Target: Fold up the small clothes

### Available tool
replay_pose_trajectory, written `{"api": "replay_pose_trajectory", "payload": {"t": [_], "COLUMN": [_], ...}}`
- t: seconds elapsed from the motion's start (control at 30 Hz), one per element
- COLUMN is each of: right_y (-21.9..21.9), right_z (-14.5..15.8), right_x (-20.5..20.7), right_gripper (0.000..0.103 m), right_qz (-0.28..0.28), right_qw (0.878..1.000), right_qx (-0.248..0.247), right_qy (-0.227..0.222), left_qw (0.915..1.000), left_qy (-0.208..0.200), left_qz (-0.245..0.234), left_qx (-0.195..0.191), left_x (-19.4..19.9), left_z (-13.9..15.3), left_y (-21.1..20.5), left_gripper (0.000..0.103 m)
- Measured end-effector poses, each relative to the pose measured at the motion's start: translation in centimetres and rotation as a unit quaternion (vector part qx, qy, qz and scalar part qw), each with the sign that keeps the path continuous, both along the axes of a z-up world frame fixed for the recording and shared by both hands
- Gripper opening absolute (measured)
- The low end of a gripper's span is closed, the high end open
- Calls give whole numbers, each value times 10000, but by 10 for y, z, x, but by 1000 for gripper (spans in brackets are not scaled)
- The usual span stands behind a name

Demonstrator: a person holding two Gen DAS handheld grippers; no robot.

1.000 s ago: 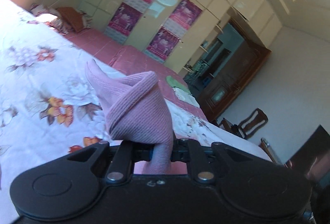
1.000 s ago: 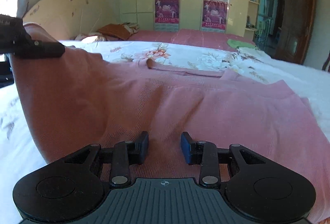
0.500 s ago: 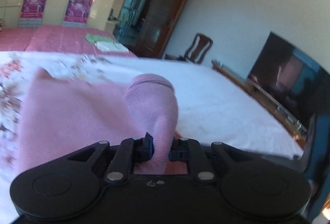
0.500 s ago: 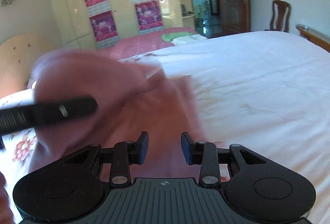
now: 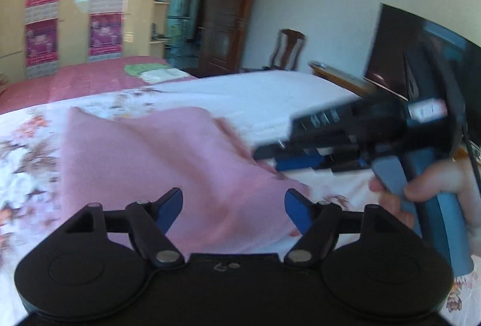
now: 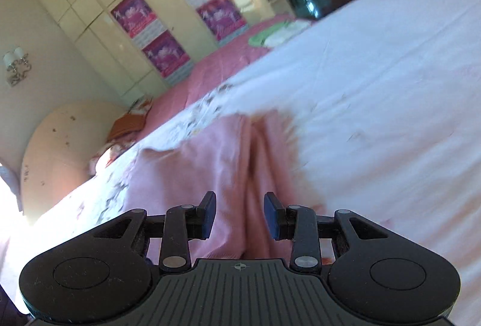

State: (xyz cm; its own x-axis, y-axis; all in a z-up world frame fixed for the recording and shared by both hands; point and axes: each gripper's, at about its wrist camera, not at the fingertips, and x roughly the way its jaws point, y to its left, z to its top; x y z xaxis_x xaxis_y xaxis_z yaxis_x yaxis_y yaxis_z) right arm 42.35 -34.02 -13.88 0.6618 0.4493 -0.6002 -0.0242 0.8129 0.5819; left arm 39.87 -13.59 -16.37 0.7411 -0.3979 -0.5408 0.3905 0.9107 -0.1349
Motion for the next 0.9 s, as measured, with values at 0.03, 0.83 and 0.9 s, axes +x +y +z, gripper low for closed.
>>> {"api": "replay_pose_trajectory", "payload": {"t": [0.03,0.83,0.9], "right_y": [6,28,30], "right_z": [-4,-25,-26], "right_x": [3,49,51], "right_gripper": [35,15,15], "right_qz": [114,776,841], "right_qw": [9999,9960,9950], "right_qx": [-6,-444,-521], "right_qy": [118,88,103], "left_qw": [9997,9855,9856], "left_qy": [35,718,715], "left_qz": [241,1537,1532], "left_qx": [-12,-57,-54], "left_x": [3,35,35], "left_z": [1,-25,-25], "left_y": [13,71,71], "left_gripper": [74,79,79]}}
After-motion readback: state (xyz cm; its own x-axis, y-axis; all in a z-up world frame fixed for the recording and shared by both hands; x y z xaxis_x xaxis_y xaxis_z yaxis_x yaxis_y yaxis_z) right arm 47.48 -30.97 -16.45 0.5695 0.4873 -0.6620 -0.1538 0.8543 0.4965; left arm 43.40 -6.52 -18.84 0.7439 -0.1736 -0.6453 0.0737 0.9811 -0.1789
